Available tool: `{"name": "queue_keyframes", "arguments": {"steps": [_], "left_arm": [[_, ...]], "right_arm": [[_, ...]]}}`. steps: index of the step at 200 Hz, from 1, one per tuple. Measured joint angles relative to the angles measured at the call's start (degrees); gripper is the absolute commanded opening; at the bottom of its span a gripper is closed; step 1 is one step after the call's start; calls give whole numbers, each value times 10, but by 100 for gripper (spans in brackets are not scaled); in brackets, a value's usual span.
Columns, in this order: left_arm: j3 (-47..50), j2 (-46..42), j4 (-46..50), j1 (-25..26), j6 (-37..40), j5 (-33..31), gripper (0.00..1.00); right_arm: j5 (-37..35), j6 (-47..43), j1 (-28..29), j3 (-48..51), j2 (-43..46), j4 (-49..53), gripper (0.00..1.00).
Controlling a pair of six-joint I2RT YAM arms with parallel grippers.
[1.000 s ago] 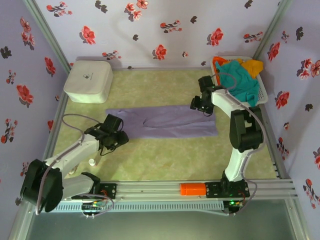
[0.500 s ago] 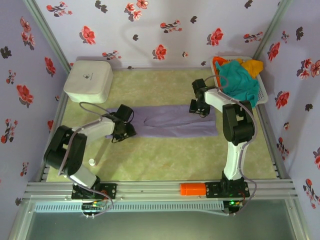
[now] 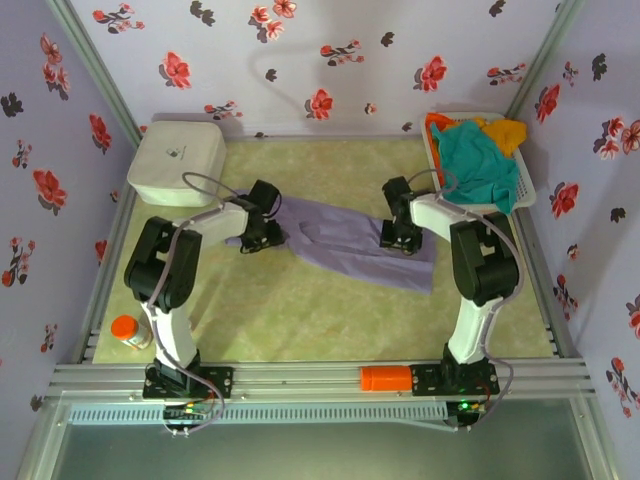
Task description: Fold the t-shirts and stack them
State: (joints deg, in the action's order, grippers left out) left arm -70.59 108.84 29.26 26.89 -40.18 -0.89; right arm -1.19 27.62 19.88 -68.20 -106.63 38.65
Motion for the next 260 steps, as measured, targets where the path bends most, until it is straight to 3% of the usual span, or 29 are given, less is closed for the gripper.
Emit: {"name": "queue_keyframes", "arguments": {"steps": [85, 135, 189, 211, 227, 260], "left_arm": [[-229, 147, 103, -10, 92, 26, 43], [-339, 204, 153, -7, 108, 51, 43], [-433, 240, 188, 20, 118, 67, 42], [-451, 244, 206, 25, 131, 69, 42], [-456, 242, 224, 24, 141, 59, 42], [-396, 179, 237, 14, 157, 38, 42]], "right_arm": [[54, 83, 170, 122, 110, -6, 52], [111, 238, 259, 196, 150, -137, 51], [121, 402, 370, 215, 135, -289, 52], [116, 436, 391, 216, 131, -322, 52], [103, 445, 394, 220, 139, -334, 59], [47, 405, 374, 211, 225, -271, 65]]}}
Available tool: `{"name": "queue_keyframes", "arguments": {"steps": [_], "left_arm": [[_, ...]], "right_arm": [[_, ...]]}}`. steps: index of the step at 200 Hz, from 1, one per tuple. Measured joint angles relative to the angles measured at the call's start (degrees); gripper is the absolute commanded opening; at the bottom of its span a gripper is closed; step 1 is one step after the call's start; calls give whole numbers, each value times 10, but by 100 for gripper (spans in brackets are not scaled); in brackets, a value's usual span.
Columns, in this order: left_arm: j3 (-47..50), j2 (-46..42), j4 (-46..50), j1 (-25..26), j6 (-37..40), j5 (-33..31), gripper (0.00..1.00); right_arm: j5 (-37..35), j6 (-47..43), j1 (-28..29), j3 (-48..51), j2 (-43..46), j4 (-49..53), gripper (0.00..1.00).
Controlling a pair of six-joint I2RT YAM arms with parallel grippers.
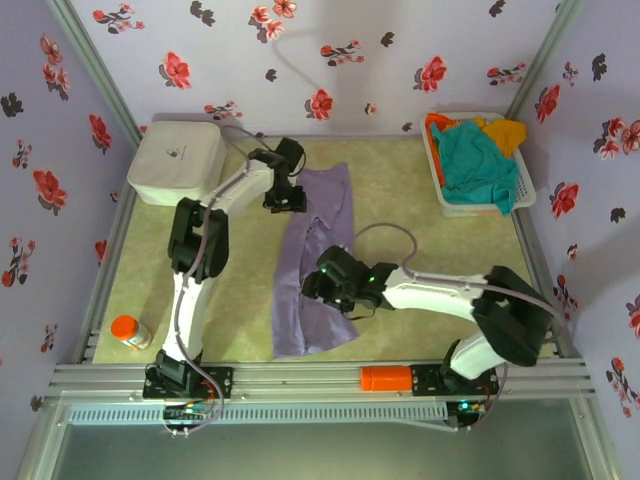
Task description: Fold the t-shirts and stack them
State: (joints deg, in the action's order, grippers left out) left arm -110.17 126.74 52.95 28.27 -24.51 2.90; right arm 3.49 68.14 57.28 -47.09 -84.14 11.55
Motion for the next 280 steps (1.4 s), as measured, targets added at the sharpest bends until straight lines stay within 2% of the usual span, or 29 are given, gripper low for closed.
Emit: {"name": "queue_keyframes", "arguments": {"steps": [35, 73, 112, 165, 195, 256, 280], "left_arm": [[132, -177, -19, -6, 0, -17, 43], [319, -376, -75, -1, -25, -23, 44], [494, -503, -88, 22, -72, -43, 44], [640, -660, -92, 89, -162, -64, 44], [680, -696, -85, 118, -197, -70, 43], [711, -697, -90, 184, -249, -75, 43], [714, -691, -109, 210, -268, -74, 44]], "right_arm": [[-35, -101, -63, -91, 35, 88, 65], [-52, -235, -137, -220, -6, 167, 58], [-33, -342, -184, -363, -147, 198, 42], [21, -384, -200, -494, -342, 201, 38], [23, -386, -199, -532, -396, 201, 38], [2, -397, -209, -647, -513, 244, 37], [-14, -407, -225, -722, -557, 283, 39]]}}
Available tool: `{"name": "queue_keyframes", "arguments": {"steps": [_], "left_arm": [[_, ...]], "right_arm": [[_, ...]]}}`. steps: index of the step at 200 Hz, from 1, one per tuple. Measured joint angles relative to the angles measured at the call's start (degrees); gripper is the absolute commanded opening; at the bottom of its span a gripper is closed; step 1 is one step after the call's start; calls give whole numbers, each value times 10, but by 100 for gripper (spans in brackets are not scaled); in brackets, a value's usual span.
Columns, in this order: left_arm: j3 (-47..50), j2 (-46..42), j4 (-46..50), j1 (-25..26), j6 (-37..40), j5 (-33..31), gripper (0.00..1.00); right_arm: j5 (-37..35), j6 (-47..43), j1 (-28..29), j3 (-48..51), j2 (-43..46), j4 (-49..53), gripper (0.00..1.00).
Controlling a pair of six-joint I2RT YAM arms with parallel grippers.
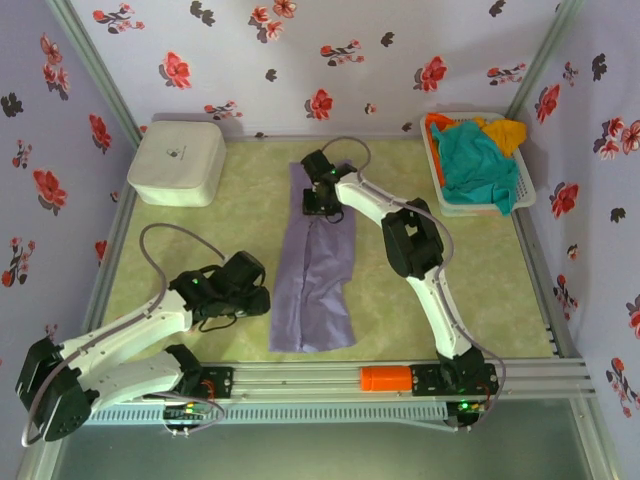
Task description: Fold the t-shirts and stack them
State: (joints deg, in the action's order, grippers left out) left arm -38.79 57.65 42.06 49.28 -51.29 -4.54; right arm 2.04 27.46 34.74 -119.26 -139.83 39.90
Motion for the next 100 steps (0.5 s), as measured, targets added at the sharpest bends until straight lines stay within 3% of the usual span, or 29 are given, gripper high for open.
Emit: {"name": "queue_keyframes", "arguments": {"steps": [49, 69, 100], "left_arm": [[48, 36, -95, 38, -41, 19, 45], [59, 54, -117, 48, -52, 27, 46], [59, 60, -130, 50, -53, 30, 61]], "right_arm": [[-40, -42, -59, -164, -90, 76, 48], [-52, -70, -76, -192, -101, 94, 59], [-56, -117, -82, -194, -96, 109, 70]]}}
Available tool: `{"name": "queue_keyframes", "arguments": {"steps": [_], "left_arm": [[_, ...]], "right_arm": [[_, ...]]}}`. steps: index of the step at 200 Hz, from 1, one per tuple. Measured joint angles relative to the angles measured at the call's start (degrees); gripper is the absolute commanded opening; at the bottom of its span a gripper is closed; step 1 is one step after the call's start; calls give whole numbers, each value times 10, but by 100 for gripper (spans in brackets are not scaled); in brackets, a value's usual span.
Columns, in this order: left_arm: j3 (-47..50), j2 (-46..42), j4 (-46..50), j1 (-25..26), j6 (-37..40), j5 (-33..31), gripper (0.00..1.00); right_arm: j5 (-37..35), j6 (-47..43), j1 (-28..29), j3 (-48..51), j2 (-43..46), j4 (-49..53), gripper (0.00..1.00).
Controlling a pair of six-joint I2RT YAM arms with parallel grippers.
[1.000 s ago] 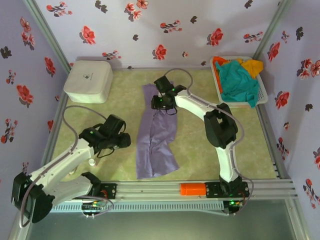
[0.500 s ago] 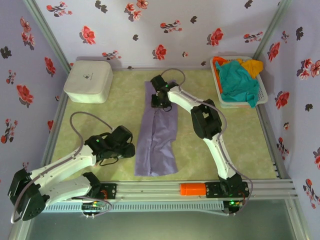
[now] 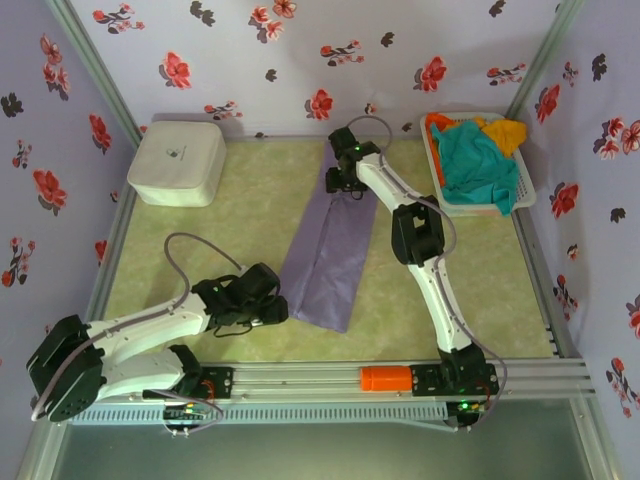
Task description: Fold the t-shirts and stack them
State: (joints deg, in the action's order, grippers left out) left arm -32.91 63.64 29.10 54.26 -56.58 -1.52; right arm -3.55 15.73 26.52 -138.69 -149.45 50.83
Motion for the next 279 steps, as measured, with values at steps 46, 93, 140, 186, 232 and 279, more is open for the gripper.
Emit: {"name": "queue_keyframes", "arguments": {"steps": [46, 93, 140, 186, 232, 279], "left_arm": [[-19, -13, 25, -55, 38, 4, 61], [-25, 20, 14, -139, 111, 57, 61], [-60, 101, 3, -159, 185, 92, 61], [-83, 165, -31, -171, 229, 107, 60], [-85, 210, -60, -171, 232, 137, 54], [-59, 197, -98, -151, 174, 108, 46]], "right_arm": [[3, -30, 19, 145, 144, -1, 71], [3, 3, 54, 358, 373, -40, 94], [47, 107, 68, 668, 553, -136, 99], [64, 209, 91, 873, 740, -199, 99], [31, 254, 91, 950, 873, -191, 99], [9, 304, 56, 1004, 960, -179, 96]]}}
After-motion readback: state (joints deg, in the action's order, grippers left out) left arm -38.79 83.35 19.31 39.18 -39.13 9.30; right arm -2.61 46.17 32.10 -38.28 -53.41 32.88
